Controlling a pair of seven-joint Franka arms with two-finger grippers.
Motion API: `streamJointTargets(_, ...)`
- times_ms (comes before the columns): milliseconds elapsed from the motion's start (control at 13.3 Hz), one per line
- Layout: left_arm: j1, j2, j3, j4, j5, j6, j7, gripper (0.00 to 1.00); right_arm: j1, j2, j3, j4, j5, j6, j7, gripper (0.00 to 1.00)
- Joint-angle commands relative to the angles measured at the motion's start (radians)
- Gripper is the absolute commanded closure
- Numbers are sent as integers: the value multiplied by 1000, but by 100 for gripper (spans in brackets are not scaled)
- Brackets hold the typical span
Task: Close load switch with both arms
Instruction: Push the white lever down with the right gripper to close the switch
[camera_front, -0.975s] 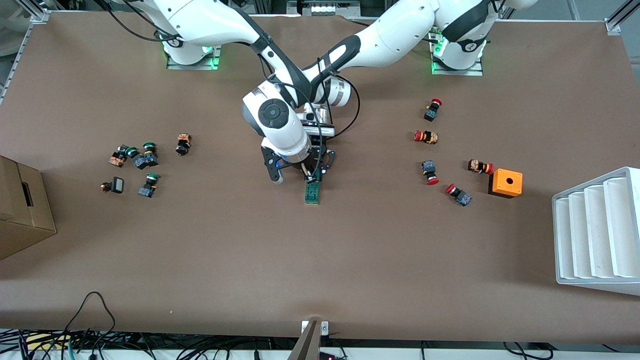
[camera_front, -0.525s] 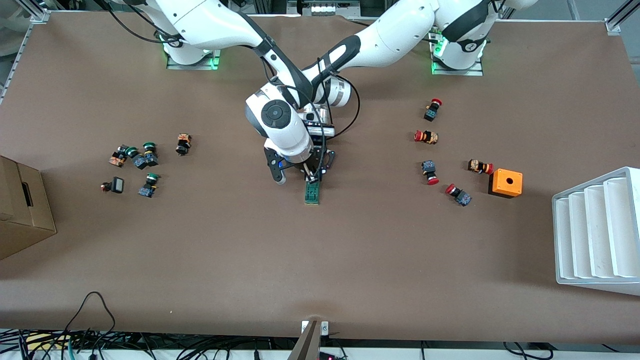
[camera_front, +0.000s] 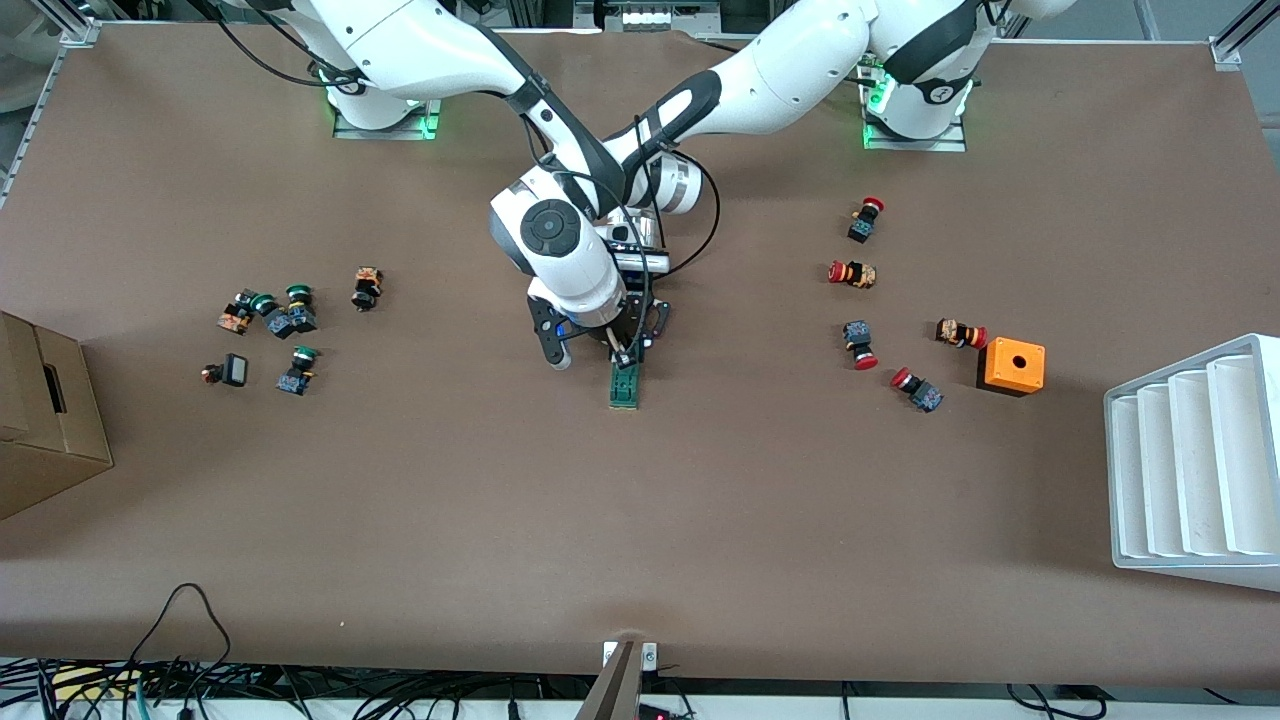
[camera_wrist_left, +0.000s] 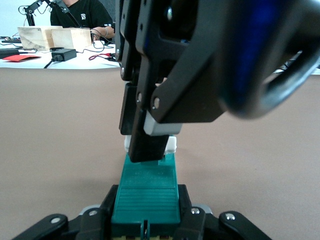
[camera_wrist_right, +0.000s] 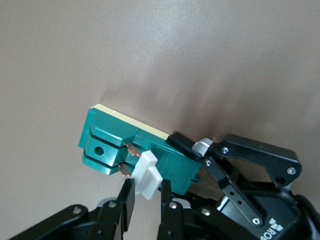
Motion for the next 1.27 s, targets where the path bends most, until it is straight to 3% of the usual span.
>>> streamJointTargets(0,-6,30,21,50,28,21,-9,61,-6,-7,-6,-2,-21,7,-4,76)
streamJointTargets(1200,-5,29,21,50,27,21,-10,61,-42,24,-9,63,-13,4,-10,78)
